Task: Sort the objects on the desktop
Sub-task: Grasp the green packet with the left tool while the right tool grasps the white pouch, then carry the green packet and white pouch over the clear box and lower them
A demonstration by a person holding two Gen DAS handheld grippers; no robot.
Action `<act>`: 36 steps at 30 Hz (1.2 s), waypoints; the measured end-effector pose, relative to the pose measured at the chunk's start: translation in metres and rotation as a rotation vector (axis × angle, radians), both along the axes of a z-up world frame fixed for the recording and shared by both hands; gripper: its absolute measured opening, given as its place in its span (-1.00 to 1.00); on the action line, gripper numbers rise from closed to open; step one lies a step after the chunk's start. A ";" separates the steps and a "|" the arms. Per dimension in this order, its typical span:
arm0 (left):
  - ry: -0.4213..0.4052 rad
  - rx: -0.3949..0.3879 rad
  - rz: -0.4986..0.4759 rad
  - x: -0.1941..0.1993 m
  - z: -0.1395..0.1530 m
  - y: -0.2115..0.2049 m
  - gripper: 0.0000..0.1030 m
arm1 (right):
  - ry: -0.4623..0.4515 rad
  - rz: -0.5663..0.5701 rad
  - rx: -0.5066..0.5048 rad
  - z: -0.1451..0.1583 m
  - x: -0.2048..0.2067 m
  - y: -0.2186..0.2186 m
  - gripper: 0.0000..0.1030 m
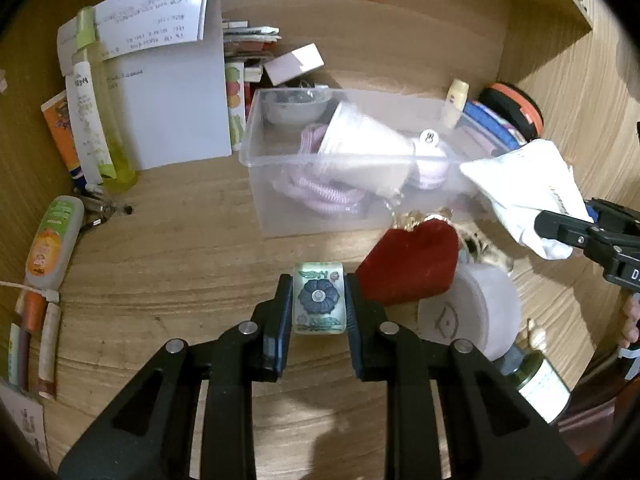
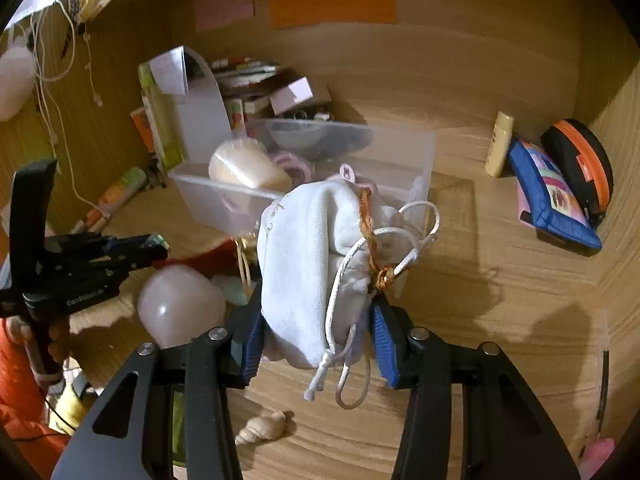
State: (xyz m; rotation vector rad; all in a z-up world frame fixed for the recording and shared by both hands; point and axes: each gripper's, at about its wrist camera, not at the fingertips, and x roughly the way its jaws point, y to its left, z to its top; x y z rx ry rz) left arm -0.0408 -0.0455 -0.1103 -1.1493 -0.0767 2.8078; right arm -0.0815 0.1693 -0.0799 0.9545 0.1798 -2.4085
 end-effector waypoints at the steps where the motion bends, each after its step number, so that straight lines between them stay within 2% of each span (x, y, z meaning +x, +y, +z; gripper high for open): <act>1: 0.006 0.003 0.003 0.000 0.002 -0.001 -0.54 | 0.000 0.001 -0.009 0.002 -0.001 0.000 -0.17; 6: 0.040 0.044 0.017 -0.001 0.014 -0.007 -0.54 | 0.005 0.003 -0.051 0.013 -0.006 0.003 -0.18; 8: 0.054 0.049 0.025 -0.002 0.019 -0.009 -0.54 | 0.015 -0.001 -0.067 0.017 -0.008 0.004 -0.31; 18: 0.091 0.074 0.036 -0.002 0.029 -0.012 -0.54 | 0.043 0.025 -0.052 0.024 -0.011 -0.003 -0.36; 24: 0.118 0.110 0.048 -0.008 0.041 -0.019 -0.54 | 0.077 0.015 -0.100 0.042 -0.013 0.002 -0.36; 36: 0.168 0.100 0.034 -0.036 0.069 -0.018 -0.54 | 0.065 -0.011 -0.152 0.049 -0.053 -0.007 -0.36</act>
